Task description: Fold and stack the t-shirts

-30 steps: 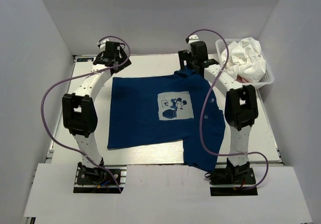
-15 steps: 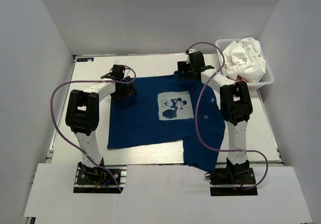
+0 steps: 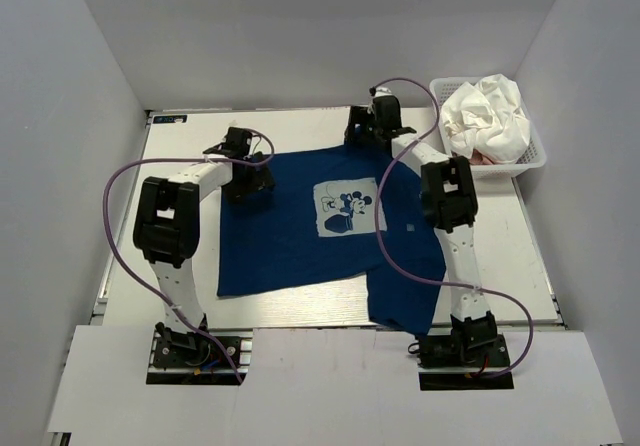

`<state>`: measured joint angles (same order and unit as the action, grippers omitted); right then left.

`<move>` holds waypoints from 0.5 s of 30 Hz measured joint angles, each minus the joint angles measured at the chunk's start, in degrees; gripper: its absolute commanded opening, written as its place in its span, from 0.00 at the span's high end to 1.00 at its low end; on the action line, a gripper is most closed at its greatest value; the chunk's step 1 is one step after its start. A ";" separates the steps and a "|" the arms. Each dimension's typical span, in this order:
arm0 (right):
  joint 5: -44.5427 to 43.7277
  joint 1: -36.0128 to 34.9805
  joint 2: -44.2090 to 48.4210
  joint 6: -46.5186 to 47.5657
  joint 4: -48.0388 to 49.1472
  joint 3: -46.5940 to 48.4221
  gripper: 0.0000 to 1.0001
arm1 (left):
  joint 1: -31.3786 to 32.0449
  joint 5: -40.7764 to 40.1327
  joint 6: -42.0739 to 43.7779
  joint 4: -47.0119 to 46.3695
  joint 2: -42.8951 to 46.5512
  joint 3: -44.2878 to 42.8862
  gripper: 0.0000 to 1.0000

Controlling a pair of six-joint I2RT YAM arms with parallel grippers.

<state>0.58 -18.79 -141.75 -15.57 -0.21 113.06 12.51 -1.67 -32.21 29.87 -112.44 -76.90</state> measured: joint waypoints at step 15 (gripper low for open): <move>1.36 0.22 -9.49 -9.40 27.96 10.67 0.10 | 1.05 -6.54 1.29 4.59 -1.68 -3.10 0.00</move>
<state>1.93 -18.57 -151.24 -24.97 27.75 123.72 13.56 -8.21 -30.92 34.46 -114.13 -80.01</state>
